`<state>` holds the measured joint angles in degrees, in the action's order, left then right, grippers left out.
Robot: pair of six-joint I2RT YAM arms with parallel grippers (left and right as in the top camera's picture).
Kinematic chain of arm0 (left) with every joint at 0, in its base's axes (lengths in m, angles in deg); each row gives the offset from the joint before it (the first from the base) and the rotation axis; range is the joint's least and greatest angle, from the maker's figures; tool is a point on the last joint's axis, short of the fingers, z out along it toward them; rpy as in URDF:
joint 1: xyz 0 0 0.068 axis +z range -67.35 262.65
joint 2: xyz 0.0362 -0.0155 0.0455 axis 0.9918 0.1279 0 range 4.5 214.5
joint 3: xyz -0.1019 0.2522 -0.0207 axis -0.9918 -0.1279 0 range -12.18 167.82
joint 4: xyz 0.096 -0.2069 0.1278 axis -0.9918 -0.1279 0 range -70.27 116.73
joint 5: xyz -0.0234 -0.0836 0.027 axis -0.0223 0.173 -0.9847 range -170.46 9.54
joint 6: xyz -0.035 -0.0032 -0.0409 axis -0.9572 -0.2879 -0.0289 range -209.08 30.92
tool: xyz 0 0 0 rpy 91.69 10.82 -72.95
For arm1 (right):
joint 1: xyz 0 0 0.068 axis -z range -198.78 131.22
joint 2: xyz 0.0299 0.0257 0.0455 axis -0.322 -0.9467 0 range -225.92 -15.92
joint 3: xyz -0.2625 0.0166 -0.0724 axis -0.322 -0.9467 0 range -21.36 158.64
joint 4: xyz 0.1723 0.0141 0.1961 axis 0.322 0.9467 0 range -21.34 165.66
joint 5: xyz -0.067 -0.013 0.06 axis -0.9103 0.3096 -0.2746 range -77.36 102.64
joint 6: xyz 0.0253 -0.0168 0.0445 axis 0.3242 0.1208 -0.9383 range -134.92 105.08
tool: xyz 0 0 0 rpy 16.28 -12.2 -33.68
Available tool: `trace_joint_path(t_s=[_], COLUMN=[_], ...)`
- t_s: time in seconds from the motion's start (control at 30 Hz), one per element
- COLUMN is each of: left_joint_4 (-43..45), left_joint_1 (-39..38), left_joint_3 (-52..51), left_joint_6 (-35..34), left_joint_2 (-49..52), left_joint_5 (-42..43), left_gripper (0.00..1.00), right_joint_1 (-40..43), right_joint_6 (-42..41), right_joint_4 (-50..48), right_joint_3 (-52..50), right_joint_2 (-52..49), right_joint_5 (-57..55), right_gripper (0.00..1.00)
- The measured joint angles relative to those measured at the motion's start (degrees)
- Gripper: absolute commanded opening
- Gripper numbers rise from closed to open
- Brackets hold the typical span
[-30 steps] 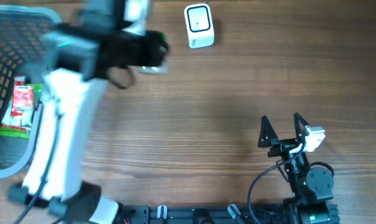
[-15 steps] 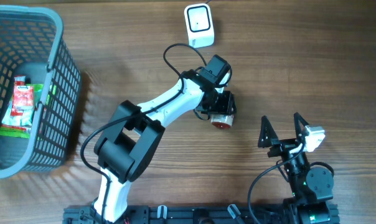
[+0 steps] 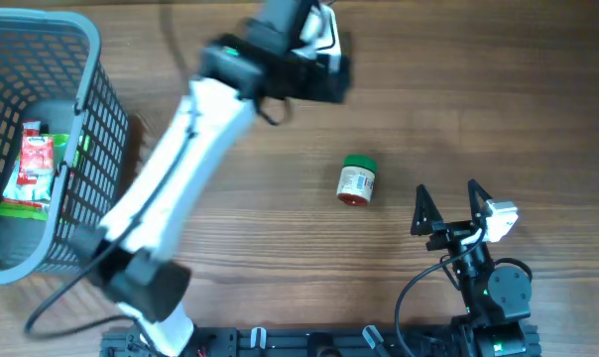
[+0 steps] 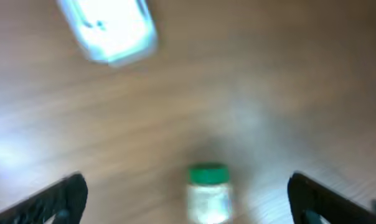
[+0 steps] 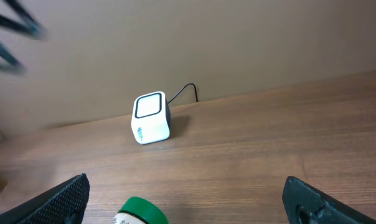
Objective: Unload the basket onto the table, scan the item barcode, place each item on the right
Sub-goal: 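Lift the jar out with the left gripper and set it on the table, then reach the left gripper back into the basket and grasp packets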
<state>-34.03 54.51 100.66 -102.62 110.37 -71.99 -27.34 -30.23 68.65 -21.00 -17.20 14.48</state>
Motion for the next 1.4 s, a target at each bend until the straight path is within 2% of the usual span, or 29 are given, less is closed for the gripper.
trace_joint_path(t_s=[0.1,0.17,0.27,0.37,0.53,0.7,0.8,0.9,1.0,1.13,1.2,1.27,1.3,1.4], left_joint_4=[-8.4,-9.2,-9.4,-9.6,-14.1,-22.1,-29.5,-35.6,-35.5,-29.9,-25.0,-17.9,-16.1,-12.4], left_joint_1=[12.3,19.6,38.8,52.8,62.5,61.9,60.3,59.7,58.6,54.9,52.5,50.6,49.7,48.7], left_joint_3=[9.7,10.6,10.8,10.8,10.8,10.6,10.4,10.6,8.7,-2.5,-9.2,-14.8,-17.5,-20.9], left_joint_6=[8.1,11.2,17.0,21.2,21.6,19.7,19.3,18.8,17.5,17.5,18.0,18.5,18.8,19.0], left_joint_2=[-7.1,-10.0,-12.5,-11.1,-6.0,-6.4,-12.3,-18.0,-19.2,-18.2,-17.6,-17.6,-17.5,-17.5], left_joint_5=[-13.0,-16.5,-20.3,-17.7,-11.9,-5.6,2.2,4.4,4.7,2.2,0.8,-1.7,-2.6,-3.6], left_gripper=[1.00,1.00,1.00,1.00,1.00,1.00,1.00,1.00,0.98,1.00,0.94,0.81,0.80,0.57], right_joint_1=[0.0,0.0,0.0,0.0,0.0,0.0,0.0,0.0,0.0,0.0,0.0,0.0,0.0,0.0], right_joint_6=[0.0,0.0,0.0,0.0,0.0,0.0,0.0,0.0,0.0,0.0,0.0,0.0,0.0,0.0], right_joint_4=[0.0,0.0,0.0,0.0,0.0,0.0,0.0,0.0,0.0,0.0,0.0,0.0,0.0,0.0], right_joint_3=[0.0,0.0,0.0,0.0,0.0,0.0,0.0,0.0,0.0,0.0,0.0,0.0,0.0,0.0], right_joint_2=[0.0,0.0,0.0,0.0,0.0,0.0,0.0,0.0,0.0,0.0,0.0,0.0,0.0,0.0], right_joint_5=[0.0,0.0,0.0,0.0,0.0,0.0,0.0,0.0,0.0,0.0,0.0,0.0,0.0,0.0], right_gripper=[1.00,1.00,1.00,1.00,1.00,1.00,1.00,1.00,1.00,1.00,1.00,1.00,1.00,1.00])
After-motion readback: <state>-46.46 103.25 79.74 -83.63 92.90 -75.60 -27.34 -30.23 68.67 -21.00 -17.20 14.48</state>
